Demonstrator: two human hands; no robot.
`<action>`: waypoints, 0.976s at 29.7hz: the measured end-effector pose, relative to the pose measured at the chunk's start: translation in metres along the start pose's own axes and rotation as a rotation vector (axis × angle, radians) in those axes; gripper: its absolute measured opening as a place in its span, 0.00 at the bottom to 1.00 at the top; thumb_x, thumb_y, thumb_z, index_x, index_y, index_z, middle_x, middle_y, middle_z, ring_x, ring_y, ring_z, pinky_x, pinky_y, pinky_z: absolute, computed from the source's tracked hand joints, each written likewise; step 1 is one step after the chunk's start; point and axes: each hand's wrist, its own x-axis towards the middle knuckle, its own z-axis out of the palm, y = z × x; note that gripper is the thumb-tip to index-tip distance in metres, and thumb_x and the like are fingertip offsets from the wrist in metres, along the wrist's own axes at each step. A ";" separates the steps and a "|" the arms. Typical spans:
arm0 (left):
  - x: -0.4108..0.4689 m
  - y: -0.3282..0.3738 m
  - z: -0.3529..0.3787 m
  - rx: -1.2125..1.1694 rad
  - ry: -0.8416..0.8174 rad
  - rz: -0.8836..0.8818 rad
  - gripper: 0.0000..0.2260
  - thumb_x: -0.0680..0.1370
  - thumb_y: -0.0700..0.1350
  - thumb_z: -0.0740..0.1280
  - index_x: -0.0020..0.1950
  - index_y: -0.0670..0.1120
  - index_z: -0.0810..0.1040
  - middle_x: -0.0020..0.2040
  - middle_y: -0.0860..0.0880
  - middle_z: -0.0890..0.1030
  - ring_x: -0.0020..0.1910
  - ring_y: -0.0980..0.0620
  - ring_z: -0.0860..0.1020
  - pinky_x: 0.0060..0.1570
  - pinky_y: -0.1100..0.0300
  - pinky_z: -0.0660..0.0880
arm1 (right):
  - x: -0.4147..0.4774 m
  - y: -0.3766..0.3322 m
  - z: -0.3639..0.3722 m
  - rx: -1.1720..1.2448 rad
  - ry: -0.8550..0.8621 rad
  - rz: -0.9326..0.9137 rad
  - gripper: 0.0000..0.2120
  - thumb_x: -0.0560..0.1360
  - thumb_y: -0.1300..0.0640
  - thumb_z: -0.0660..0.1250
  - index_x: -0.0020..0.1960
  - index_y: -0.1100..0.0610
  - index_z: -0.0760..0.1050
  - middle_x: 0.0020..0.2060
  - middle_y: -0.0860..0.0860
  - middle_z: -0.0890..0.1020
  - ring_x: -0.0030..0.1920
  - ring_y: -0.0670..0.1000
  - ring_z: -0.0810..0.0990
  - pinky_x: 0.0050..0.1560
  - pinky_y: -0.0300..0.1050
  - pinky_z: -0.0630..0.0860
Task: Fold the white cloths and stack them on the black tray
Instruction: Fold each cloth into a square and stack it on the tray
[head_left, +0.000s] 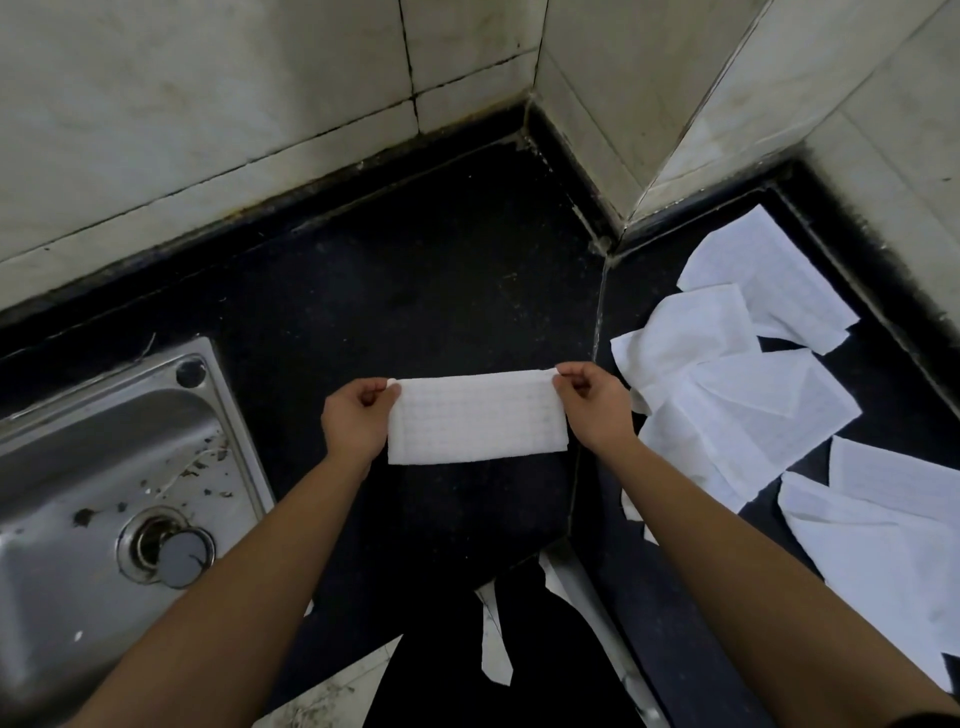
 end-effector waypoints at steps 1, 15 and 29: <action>0.001 -0.001 0.001 0.030 0.006 0.013 0.10 0.76 0.46 0.72 0.55 0.45 0.82 0.48 0.51 0.82 0.49 0.53 0.80 0.50 0.59 0.75 | 0.001 0.000 0.000 -0.011 -0.004 -0.002 0.06 0.79 0.53 0.68 0.55 0.50 0.79 0.42 0.39 0.80 0.44 0.39 0.79 0.46 0.31 0.74; -0.018 -0.038 0.003 1.013 -0.121 0.885 0.27 0.83 0.58 0.49 0.80 0.47 0.55 0.80 0.40 0.51 0.79 0.42 0.51 0.72 0.39 0.56 | -0.030 0.017 0.013 -0.911 -0.081 -0.710 0.27 0.83 0.44 0.51 0.79 0.54 0.59 0.79 0.60 0.57 0.78 0.62 0.57 0.75 0.62 0.56; -0.007 -0.058 0.000 1.268 -0.317 0.819 0.31 0.80 0.66 0.37 0.80 0.54 0.37 0.79 0.44 0.34 0.78 0.46 0.35 0.75 0.37 0.43 | -0.024 0.033 0.028 -1.101 -0.288 -0.625 0.38 0.79 0.30 0.40 0.81 0.51 0.40 0.80 0.57 0.38 0.80 0.58 0.39 0.77 0.64 0.46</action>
